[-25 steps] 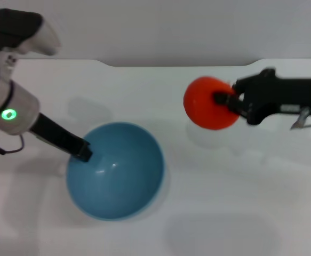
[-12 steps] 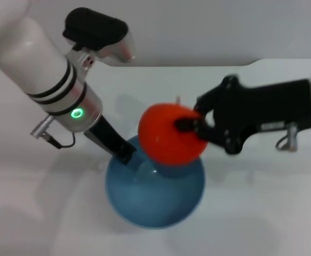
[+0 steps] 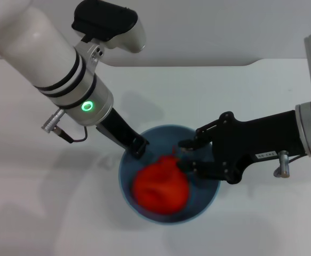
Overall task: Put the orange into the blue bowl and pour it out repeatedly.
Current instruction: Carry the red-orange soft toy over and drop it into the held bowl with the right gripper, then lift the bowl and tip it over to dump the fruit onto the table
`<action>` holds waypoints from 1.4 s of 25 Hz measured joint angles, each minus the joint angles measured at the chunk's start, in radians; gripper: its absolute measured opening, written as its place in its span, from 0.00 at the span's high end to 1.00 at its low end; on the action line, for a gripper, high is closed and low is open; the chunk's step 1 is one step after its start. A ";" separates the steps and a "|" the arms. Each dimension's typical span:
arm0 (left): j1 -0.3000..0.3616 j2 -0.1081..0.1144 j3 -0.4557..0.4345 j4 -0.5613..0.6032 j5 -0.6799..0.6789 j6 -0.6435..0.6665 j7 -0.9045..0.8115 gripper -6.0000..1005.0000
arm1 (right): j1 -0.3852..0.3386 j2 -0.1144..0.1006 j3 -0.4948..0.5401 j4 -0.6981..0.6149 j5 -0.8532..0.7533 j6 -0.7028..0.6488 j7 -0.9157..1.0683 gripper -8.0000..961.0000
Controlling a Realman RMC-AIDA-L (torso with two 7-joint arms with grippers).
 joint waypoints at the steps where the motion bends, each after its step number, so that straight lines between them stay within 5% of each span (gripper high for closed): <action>1: -0.001 -0.001 0.001 0.000 0.000 -0.003 0.000 0.99 | -0.004 0.001 0.005 -0.003 -0.002 0.001 0.005 0.79; 7: 0.011 0.001 0.001 0.003 0.001 -0.057 0.002 0.99 | -0.019 0.003 0.099 -0.024 -0.035 0.010 0.121 0.61; 13: 0.068 0.007 -0.002 0.023 0.007 -0.198 0.009 0.99 | -0.060 0.002 0.300 -0.039 -0.057 -0.007 0.262 0.55; 14: 0.133 0.011 -0.014 0.077 0.009 -0.334 0.019 0.99 | -0.067 0.002 0.330 -0.031 -0.079 -0.020 0.277 0.55; 19: 0.284 0.009 0.023 0.231 0.008 -0.598 0.082 0.99 | -0.080 -0.001 0.424 0.030 -0.184 -0.090 0.323 0.55; 27: 0.560 0.008 0.350 0.362 0.088 -1.269 0.327 0.99 | -0.098 0.001 0.468 0.090 -0.192 -0.110 0.325 0.55; 35: 0.590 -0.003 0.601 0.161 0.324 -1.718 0.534 0.99 | -0.099 0.003 0.461 0.105 -0.195 -0.131 0.346 0.55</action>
